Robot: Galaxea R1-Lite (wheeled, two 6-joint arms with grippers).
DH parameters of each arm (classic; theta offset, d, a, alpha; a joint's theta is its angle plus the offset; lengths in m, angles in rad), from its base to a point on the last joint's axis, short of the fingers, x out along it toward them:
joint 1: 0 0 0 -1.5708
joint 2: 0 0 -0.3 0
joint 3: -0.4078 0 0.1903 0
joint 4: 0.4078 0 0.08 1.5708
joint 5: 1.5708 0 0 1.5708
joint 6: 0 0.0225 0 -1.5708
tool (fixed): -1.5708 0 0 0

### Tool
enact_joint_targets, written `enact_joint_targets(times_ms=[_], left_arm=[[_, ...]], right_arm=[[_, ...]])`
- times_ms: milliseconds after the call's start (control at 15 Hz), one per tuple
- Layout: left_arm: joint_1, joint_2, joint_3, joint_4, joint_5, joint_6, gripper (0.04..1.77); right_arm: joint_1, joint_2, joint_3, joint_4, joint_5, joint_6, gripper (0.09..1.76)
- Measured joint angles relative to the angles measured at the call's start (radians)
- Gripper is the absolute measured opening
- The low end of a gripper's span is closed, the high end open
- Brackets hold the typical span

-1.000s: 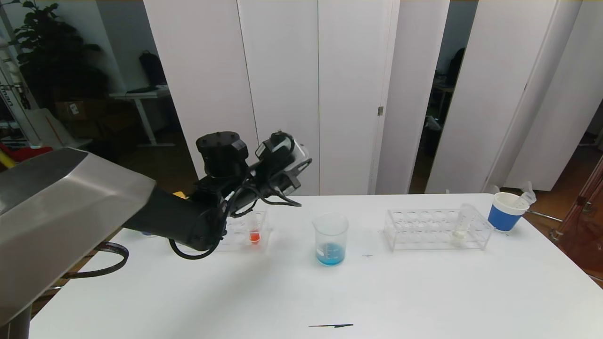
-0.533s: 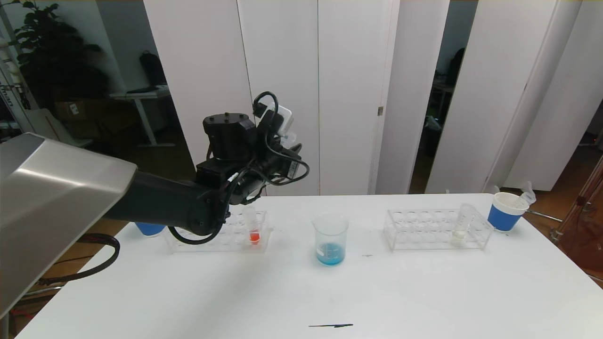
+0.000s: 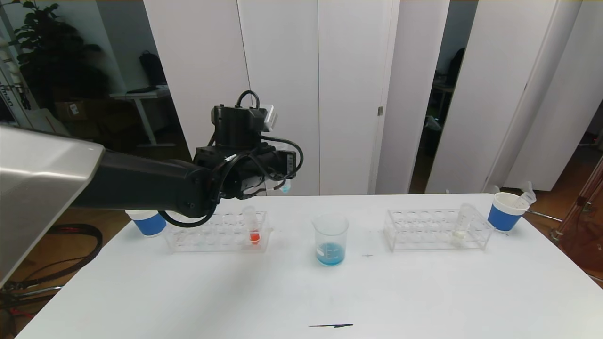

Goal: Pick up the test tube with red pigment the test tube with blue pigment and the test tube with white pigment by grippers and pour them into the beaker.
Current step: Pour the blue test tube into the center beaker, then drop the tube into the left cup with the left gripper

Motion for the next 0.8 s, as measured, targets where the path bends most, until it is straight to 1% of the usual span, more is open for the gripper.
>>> enact_joint_targets(times_ms=[333, 533, 600, 667, 800], left_arm=[[0.001, -0.011, 0.006, -0.013, 0.091, 0.009, 0.60], [0.011, -0.037, 0.032, -0.107, 0.125, 0.013, 0.60], [0.030, -0.052, 0.045, -0.148, 0.137, 0.031, 0.60], [0.059, -0.068, 0.061, -0.189, 0.154, 0.067, 0.60], [0.139, -0.095, 0.103, -0.267, 0.206, 0.167, 0.60]], right_arm=[[0.000, 0.000, 0.000, 0.000, 0.000, 0.000, 1.75], [0.000, 0.000, 0.000, 0.000, 0.000, 0.000, 1.75], [0.000, 0.000, 0.000, 0.000, 0.000, 0.000, 1.75], [0.000, 0.000, 0.000, 0.000, 0.000, 0.000, 1.75], [0.000, 0.000, 0.000, 0.000, 0.000, 0.000, 1.75]])
